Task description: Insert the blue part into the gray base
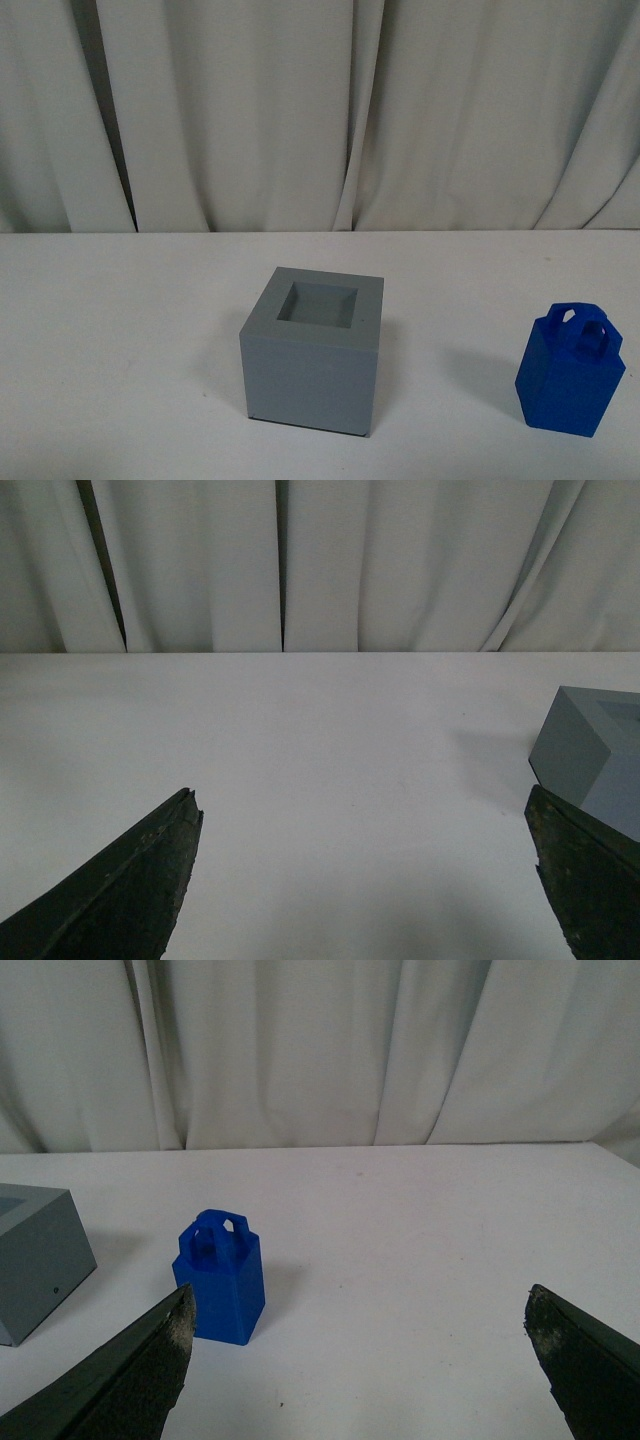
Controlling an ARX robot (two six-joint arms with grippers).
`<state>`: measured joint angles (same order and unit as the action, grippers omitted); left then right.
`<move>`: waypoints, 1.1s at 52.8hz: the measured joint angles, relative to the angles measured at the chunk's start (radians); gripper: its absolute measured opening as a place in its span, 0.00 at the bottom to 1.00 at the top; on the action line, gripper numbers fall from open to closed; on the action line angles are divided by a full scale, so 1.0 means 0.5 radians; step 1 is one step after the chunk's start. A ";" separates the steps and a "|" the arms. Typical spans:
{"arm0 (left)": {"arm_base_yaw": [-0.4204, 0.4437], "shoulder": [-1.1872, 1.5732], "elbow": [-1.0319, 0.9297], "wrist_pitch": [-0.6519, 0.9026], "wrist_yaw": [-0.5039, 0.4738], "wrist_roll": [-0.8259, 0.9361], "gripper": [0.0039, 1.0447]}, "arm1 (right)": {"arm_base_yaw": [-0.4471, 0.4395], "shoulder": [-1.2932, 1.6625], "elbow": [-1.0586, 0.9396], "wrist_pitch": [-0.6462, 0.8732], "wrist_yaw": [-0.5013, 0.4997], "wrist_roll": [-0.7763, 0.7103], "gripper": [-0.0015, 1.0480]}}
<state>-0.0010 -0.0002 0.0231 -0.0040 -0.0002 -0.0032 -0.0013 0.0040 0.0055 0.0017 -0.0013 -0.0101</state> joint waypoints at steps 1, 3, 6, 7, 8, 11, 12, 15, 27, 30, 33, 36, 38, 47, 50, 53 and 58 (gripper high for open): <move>0.000 0.000 0.000 0.000 0.000 0.000 0.94 | 0.000 0.000 0.000 0.000 0.000 0.000 0.93; 0.000 0.000 0.000 0.000 0.000 0.000 0.94 | 0.000 0.000 0.000 0.000 0.000 0.000 0.93; 0.000 0.000 0.000 0.000 0.000 0.000 0.94 | 0.000 0.000 0.000 0.000 0.000 0.000 0.93; 0.000 0.000 0.000 0.000 0.000 0.000 0.94 | 0.000 0.000 0.000 0.000 0.000 0.000 0.93; 0.000 0.000 0.000 0.000 0.000 0.000 0.94 | 0.000 0.000 0.000 0.000 0.000 0.000 0.93; 0.000 0.000 0.000 0.000 0.000 0.000 0.94 | 0.000 0.000 0.000 0.000 0.000 0.000 0.93; 0.000 0.000 0.000 0.000 0.000 0.000 0.94 | 0.000 0.000 0.000 0.000 0.000 0.000 0.93; 0.000 0.000 0.000 0.000 0.001 0.000 0.94 | 0.000 0.000 0.000 0.000 0.000 0.000 0.93; 0.000 0.000 0.000 0.000 0.000 0.000 0.94 | 0.000 0.000 0.000 0.000 0.000 0.000 0.93; 0.000 0.000 0.000 0.000 0.000 0.000 0.94 | 0.000 0.000 0.000 0.000 0.000 0.000 0.93; 0.000 0.000 0.000 0.000 0.000 0.000 0.94 | 0.000 0.000 0.000 0.000 0.000 0.000 0.93; 0.000 0.000 0.000 0.000 0.000 0.000 0.94 | 0.000 0.000 0.000 0.000 0.000 0.000 0.93; 0.000 0.000 0.000 0.000 0.000 0.000 0.94 | 0.000 0.000 0.000 0.000 0.000 0.000 0.93; 0.000 0.000 0.000 0.000 0.000 0.000 0.94 | -0.069 0.054 0.044 -0.130 -0.241 -0.041 0.93; 0.000 0.000 0.000 0.000 0.004 0.000 0.94 | -0.233 0.244 0.130 -0.337 -0.668 -0.101 0.93; 0.000 0.000 0.000 0.000 0.001 0.000 0.94 | -0.353 0.414 0.180 -0.385 -0.896 -0.130 0.93; 0.000 0.000 0.000 0.000 0.001 0.000 0.94 | -0.423 0.622 0.323 -0.381 -1.009 -0.213 0.93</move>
<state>-0.0010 -0.0002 0.0231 -0.0040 0.0002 -0.0032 -0.2127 0.3149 0.1673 -0.1886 -0.5060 -0.1165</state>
